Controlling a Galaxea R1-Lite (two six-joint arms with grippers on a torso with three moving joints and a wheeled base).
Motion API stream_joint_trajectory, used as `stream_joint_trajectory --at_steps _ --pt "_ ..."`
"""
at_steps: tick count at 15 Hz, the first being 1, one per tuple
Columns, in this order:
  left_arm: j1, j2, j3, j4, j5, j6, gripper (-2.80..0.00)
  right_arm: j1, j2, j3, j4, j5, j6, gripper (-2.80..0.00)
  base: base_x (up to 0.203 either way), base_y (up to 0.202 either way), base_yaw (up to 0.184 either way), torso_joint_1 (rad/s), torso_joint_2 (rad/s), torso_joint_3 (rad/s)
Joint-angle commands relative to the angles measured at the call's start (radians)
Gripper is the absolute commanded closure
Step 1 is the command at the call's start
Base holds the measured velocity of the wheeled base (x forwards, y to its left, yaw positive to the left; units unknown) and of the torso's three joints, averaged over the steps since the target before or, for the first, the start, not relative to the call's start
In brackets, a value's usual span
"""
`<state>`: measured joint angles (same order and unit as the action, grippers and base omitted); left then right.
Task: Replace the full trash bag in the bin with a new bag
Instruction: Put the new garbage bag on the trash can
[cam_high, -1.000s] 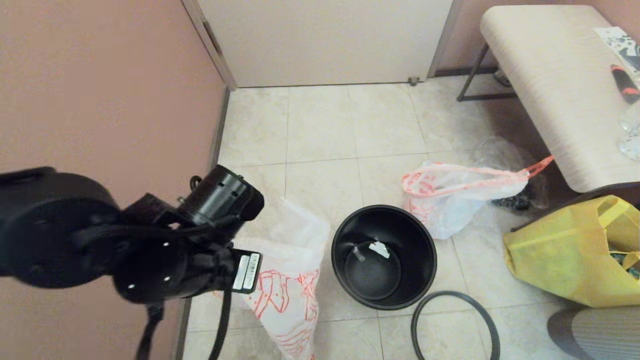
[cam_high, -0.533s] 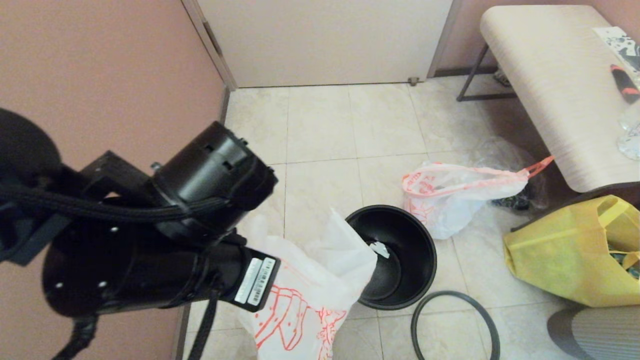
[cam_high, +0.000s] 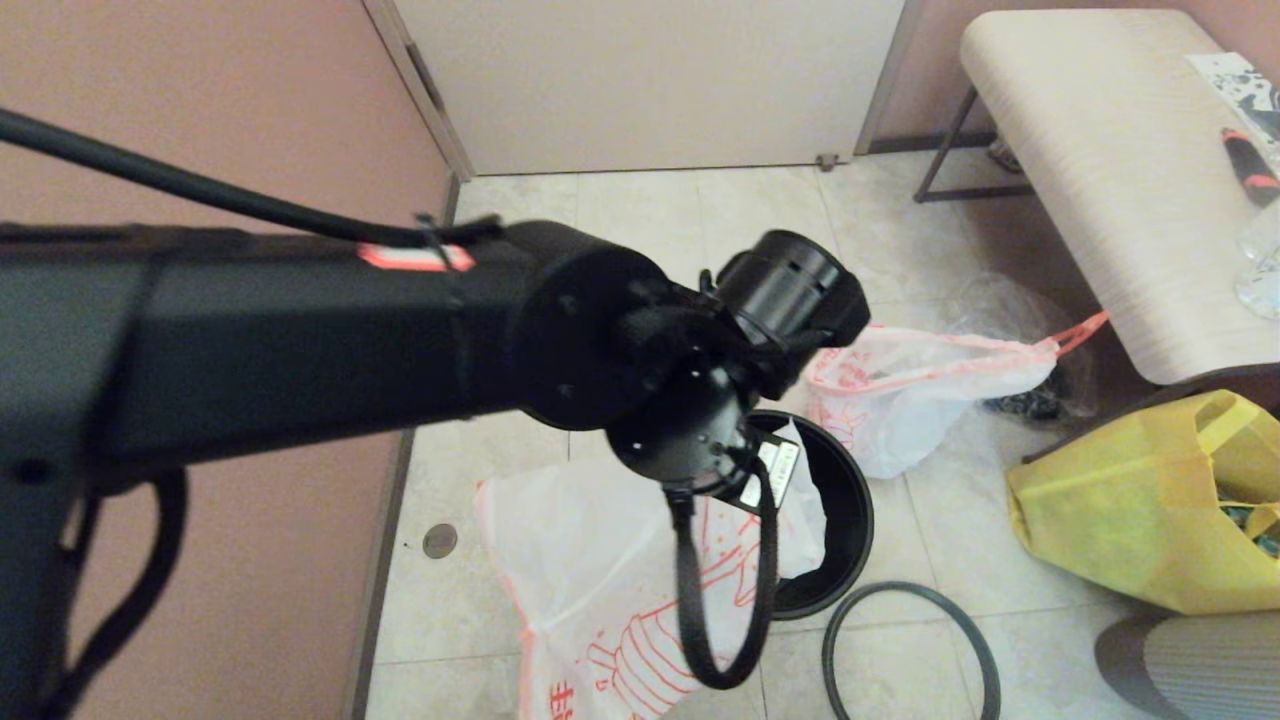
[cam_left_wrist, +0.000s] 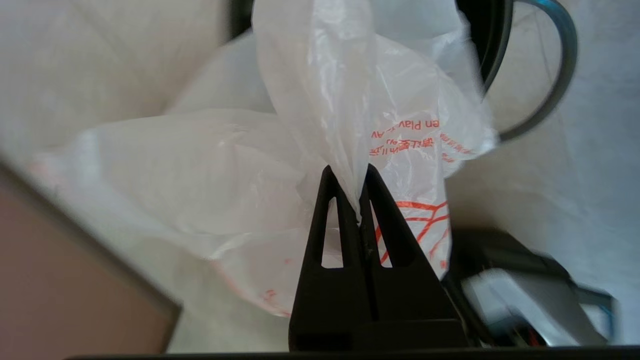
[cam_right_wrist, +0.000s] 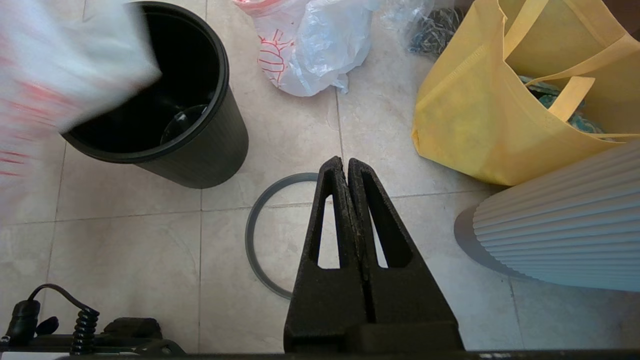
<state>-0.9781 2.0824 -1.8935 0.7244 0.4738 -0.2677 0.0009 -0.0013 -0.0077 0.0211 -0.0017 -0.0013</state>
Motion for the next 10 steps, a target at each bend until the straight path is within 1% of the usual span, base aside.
stream_joint_trajectory --at_steps 1,2,4,6,8,10 --pt "-0.011 0.172 -0.049 -0.045 0.011 0.024 0.0 0.001 0.0 0.0 0.0 0.0 0.0 0.0 0.0 0.0 0.0 0.0 0.0 0.0" --pt "-0.014 0.217 -0.056 -0.115 0.022 0.04 0.0 -0.001 0.0 -0.001 0.0 0.0 0.0 0.0 0.0 0.0 0.0 0.0 0.0 0.0" --pt "-0.008 0.302 -0.053 -0.322 0.024 0.059 0.0 -0.001 0.0 0.0 0.0 0.0 0.0 0.0 0.0 0.0 0.0 0.0 0.0 0.0" --pt "0.012 0.403 -0.037 -0.522 0.024 0.111 0.0 0.001 0.0 0.0 0.0 0.0 0.0 0.0 0.0 0.0 0.0 0.0 0.0 0.0" --pt "0.035 0.496 -0.03 -0.683 0.026 0.172 0.0 0.001 0.0 0.0 0.0 0.0 0.0 0.0 0.0 0.0 0.0 0.0 0.0 0.0" --pt "0.055 0.566 -0.029 -0.791 0.029 0.228 0.0 0.0 0.0 0.0 0.0 0.0 0.0 0.0 0.0 0.0 0.0 0.0 0.0 0.0"
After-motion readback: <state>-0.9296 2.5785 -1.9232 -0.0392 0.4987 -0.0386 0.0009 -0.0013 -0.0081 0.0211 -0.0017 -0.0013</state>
